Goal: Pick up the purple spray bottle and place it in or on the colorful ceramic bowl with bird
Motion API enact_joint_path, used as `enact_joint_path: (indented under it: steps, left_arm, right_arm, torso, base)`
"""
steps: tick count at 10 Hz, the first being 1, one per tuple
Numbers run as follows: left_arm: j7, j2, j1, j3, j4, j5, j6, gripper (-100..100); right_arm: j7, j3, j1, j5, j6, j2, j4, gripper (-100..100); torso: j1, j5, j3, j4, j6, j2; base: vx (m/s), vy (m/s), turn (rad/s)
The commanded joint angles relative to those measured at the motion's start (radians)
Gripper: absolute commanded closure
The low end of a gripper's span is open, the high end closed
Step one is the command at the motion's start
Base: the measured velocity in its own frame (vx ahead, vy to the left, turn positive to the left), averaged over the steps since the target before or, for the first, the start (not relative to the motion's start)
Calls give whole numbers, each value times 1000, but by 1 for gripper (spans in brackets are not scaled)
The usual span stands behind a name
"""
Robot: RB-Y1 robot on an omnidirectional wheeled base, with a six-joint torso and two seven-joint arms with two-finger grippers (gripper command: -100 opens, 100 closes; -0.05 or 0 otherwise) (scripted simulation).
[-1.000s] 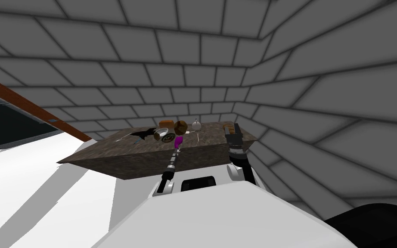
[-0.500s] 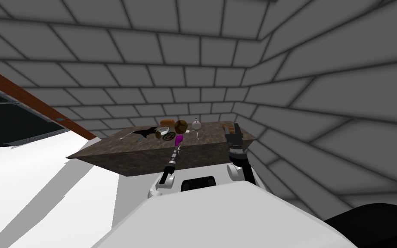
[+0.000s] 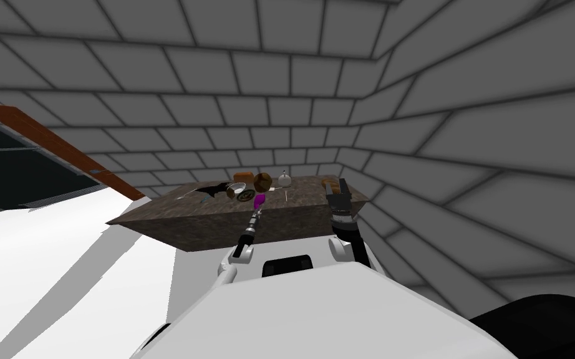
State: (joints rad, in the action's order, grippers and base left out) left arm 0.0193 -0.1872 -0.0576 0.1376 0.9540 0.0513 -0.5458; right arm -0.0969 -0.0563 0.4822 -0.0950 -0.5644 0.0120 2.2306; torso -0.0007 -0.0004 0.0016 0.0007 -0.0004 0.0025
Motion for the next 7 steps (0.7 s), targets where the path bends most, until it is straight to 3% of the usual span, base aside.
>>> enact_joint_path:
  steps: [1,4,7]
  left_arm:
    - [-5,-4,-40,5,-41,15,0,-100]
    - [-16,-36,-131,26,-134,79,-17,-100]
    - [-21,-52,-221,36,-235,110,-25,-100]
  right_arm:
    - [0,0,0,0,0,0,0,0]
    - [0,0,0,0,0,0,0,0]
    - [0,0,0,0,0,0,0,0]
  torso:
    - [0,0,0,0,0,0]
    - [0,0,0,0,0,0]
    - [0,0,0,0,0,0]
  base:
    - [-46,-24,19]
    - [-52,-20,28]
    - [-52,-19,24]
